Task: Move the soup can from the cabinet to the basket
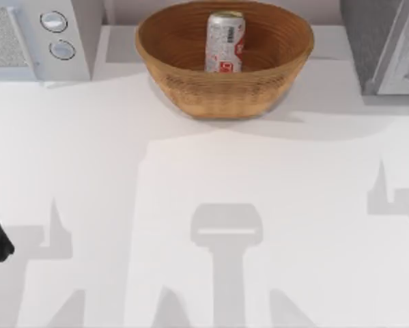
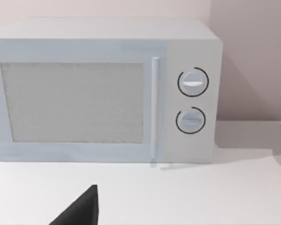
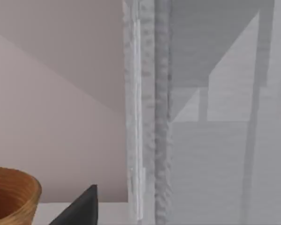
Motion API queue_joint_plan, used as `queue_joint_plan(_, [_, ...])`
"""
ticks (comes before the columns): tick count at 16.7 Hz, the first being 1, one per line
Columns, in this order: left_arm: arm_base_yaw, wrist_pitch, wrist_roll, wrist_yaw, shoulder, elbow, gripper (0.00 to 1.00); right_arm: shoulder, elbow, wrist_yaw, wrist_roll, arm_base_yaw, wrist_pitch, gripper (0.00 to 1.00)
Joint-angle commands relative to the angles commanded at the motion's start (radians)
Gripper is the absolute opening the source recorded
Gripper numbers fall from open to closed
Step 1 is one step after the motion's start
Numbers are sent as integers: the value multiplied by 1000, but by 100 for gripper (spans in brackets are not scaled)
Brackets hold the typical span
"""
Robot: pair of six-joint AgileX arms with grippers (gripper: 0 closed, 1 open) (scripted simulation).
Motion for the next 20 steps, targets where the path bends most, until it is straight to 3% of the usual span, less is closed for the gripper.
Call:
queue_joint_plan(4, [0,0,0,0,0,0,100,-272,-243,-100,-5,-95,-82,100])
queue_joint_plan(8, [0,0,0,0,0,0,100,-374,-342,-145,-8,-137,-119,100])
queue_joint_plan(14, [0,0,0,0,0,0,100,-358,-336,-154,-8,-145,-105,100])
queue_joint_plan(20, [0,0,0,0,0,0,100,-70,-251,-372,-5,-367,153,100])
